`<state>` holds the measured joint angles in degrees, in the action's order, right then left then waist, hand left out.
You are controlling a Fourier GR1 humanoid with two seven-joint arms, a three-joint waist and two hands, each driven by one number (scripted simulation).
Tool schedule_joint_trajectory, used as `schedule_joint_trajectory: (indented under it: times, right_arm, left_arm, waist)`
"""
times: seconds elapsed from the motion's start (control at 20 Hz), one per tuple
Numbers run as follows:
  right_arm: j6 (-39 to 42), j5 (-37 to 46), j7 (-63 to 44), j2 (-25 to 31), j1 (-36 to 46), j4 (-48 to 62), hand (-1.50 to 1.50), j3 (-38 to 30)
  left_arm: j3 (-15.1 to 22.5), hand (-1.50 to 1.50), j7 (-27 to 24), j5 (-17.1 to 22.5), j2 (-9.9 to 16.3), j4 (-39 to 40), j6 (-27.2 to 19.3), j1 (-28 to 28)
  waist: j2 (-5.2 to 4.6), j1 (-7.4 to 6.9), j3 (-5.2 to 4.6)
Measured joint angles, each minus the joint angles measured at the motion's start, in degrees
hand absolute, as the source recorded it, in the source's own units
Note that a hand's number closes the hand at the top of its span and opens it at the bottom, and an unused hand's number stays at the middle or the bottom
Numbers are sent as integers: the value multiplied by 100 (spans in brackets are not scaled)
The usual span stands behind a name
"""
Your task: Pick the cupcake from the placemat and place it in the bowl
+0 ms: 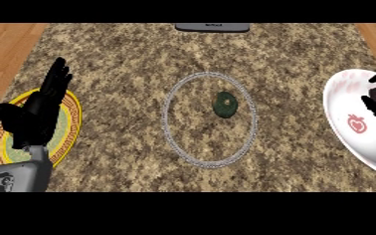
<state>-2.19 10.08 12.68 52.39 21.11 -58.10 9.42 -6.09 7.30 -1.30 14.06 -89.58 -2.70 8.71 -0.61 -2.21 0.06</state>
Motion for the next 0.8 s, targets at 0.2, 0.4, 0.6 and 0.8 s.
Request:
schedule_joint_trajectory:
  times: [0.2,0.4,0.6,0.8]
  right_arm:
    - [516,174,718,-193,504,1147,-150,52]
    - [1063,-183,1379,-376,826,1842,-150,-282]
    - [1695,-1121,1594,-540,1052,2272,-150,-1038]
    - [2500,-1940,1736,-395,1175,2899,-150,-1773]
  left_arm:
    - [-60,0,26,21,34,63,35,68]
    - [-64,0,1,-38,10,75,-14,57]
    - [-94,0,24,-37,15,86,-30,62]
    - [-104,0,16,-34,6,57,-31,22]
  waist:
    - [-4,1,5]
    - [6,44,8]
    - [14,96,13]
    - [9,105,17]
